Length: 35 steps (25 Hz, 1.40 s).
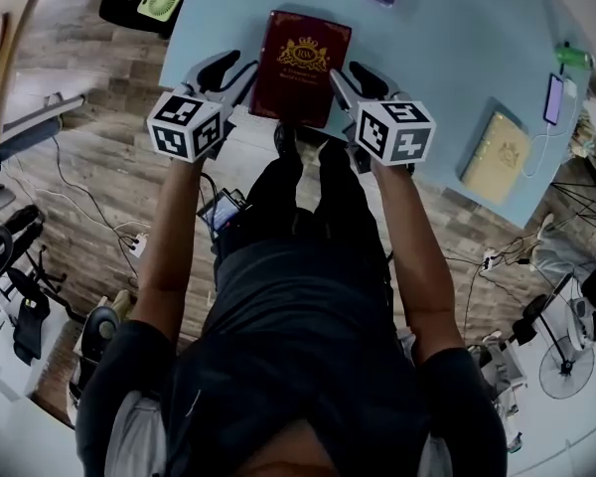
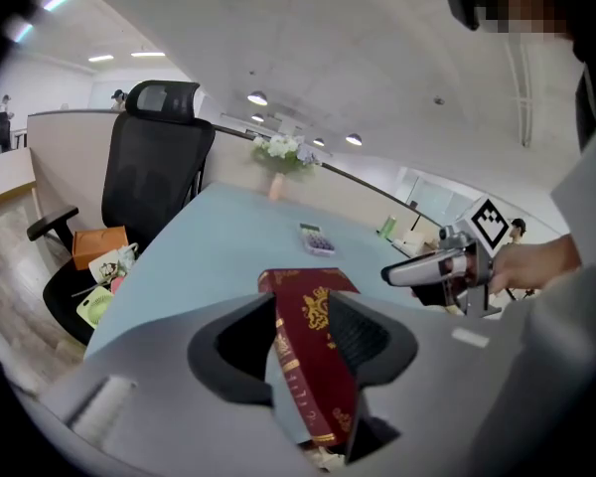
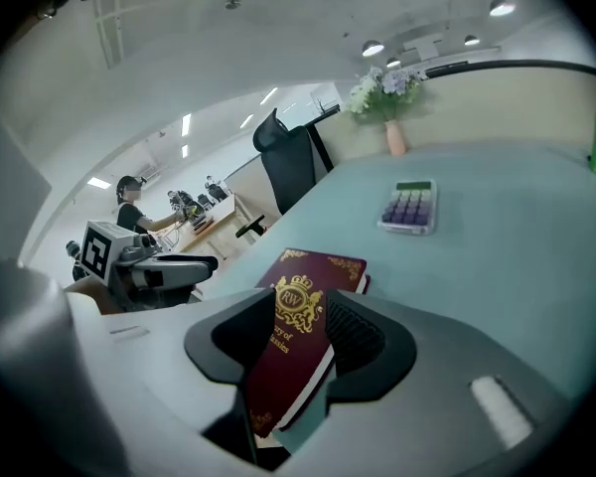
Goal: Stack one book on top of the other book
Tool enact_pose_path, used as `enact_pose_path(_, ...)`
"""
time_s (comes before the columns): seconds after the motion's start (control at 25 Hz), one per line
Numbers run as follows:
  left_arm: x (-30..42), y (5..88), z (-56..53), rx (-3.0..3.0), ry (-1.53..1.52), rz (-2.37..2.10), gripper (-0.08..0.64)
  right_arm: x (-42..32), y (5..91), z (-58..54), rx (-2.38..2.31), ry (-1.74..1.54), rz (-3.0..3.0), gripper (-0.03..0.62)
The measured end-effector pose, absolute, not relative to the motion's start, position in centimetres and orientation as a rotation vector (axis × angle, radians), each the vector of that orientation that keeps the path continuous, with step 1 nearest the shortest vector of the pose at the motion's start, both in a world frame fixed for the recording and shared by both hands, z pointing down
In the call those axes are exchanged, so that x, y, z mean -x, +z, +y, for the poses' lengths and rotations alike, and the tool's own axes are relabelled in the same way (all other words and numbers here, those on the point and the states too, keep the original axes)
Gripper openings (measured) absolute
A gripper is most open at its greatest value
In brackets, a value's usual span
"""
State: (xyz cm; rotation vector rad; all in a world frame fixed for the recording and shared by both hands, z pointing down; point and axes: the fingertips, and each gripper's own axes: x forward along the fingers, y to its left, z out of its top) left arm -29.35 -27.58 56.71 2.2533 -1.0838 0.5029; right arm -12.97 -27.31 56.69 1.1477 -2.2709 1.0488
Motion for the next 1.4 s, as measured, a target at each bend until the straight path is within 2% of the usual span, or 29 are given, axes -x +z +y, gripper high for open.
enact_pose_path(0.64, 28.0, 64.3, -27.6, -2.144, 0.556, -0.994, 0.193, 13.5, 63.8, -27.0, -1.12, 1.229, -2.178, 0.146)
enact_pose_path(1.0, 28.4, 64.3, -27.6, -2.038, 0.313, -1.019, 0.179, 14.0, 64.2, -27.2, -1.172, 1.398, -2.238, 0.14)
enact_pose_path(1.4, 27.6, 62.4, -27.0, -2.064, 0.334, -1.079, 0.175, 13.2, 62.3, -26.8, -1.266, 1.461, -2.203, 0.114)
